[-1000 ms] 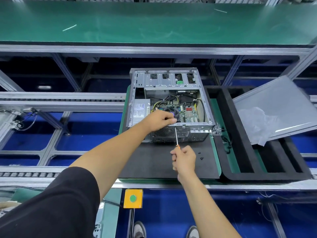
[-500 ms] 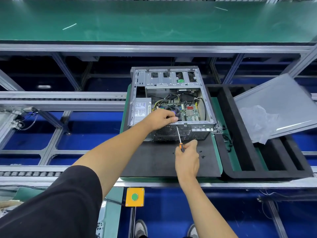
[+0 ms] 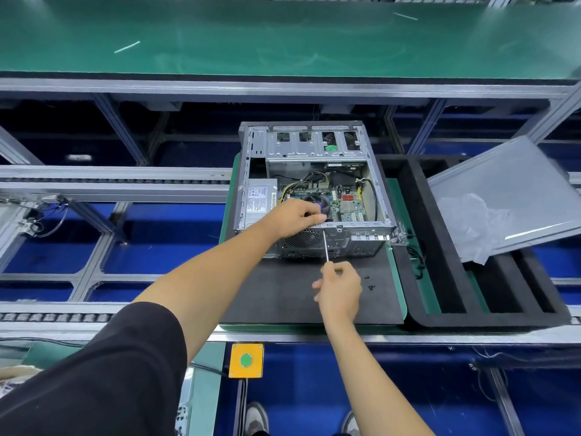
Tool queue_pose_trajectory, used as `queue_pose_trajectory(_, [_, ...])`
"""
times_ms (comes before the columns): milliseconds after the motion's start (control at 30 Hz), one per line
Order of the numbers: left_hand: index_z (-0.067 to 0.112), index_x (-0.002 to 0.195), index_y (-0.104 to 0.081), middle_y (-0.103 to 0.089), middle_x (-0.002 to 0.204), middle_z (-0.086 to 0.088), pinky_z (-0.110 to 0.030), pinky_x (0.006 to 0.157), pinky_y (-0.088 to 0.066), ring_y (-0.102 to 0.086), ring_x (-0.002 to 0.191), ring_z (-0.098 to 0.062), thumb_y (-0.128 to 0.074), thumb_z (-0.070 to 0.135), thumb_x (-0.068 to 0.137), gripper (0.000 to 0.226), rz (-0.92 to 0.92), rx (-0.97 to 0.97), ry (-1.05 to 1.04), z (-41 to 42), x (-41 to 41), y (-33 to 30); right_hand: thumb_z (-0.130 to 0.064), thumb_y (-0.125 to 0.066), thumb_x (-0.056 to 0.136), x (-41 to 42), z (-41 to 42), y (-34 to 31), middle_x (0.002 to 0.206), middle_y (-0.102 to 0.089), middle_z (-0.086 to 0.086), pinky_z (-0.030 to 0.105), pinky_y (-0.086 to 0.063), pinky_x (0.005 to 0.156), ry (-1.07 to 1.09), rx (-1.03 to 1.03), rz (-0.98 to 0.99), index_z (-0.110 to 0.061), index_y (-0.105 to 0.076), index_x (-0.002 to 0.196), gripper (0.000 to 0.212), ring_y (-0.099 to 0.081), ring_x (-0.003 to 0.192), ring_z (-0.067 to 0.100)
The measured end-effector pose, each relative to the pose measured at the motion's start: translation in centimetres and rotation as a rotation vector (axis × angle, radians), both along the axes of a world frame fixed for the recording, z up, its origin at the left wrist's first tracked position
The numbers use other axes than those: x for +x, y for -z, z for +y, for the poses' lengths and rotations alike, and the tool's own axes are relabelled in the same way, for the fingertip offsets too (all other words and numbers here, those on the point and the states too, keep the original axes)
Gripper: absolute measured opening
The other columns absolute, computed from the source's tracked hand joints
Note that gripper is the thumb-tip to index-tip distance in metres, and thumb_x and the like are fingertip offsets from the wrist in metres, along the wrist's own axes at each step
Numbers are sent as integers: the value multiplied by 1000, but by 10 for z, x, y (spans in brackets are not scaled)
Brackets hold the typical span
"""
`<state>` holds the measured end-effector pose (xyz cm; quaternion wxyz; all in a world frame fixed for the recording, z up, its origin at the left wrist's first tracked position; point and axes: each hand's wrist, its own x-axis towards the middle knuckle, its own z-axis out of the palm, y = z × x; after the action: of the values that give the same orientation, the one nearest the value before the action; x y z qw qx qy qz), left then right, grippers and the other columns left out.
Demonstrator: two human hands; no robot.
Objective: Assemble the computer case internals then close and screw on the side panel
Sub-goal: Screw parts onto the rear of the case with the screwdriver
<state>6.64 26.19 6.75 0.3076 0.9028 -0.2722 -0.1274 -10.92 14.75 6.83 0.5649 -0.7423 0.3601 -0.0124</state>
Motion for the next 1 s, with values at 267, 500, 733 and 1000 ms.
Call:
queue_pose_trajectory(267, [20,75,-53,-53,68,-1,-33,65,-37,-48,66,-18,-55,45,102,36,12,5,11,-1,-1,-1,-1,-51,94,11,-12,5,53,-45,2,22,-22,32,135,829,-8,-14,-41,76,24,-28,34,11])
queue_pose_trajectory(500, [11,80,-56,-57,73,-11,-33,65,-36,-52,69,-27,-55,43,102,39,45,-10,-9,-2,-3,-2,-10,-57,95,8,-15,6,62,-65,1,16,-28,31,156,1122,93,-12,-54,86,9,-40,35,6])
queue_pose_trajectory(733, [14,78,-56,-57,72,-9,-32,64,-36,-47,65,-16,-55,44,102,39,41,-12,-11,0,-3,-3,-22,-51,94,9,2,10,63,-68,6,33,-40,51,12,279,-23,-17,-58,99,10,-49,44,18])
queue_pose_trajectory(1000, [16,74,-53,-51,68,-4,-36,68,-41,-47,65,-19,-55,42,103,39,23,-9,16,-1,-1,-5,-13,-57,89,7,0,12,66,-72,5,32,-42,52,85,278,-16,-9,-48,81,13,-65,47,16])
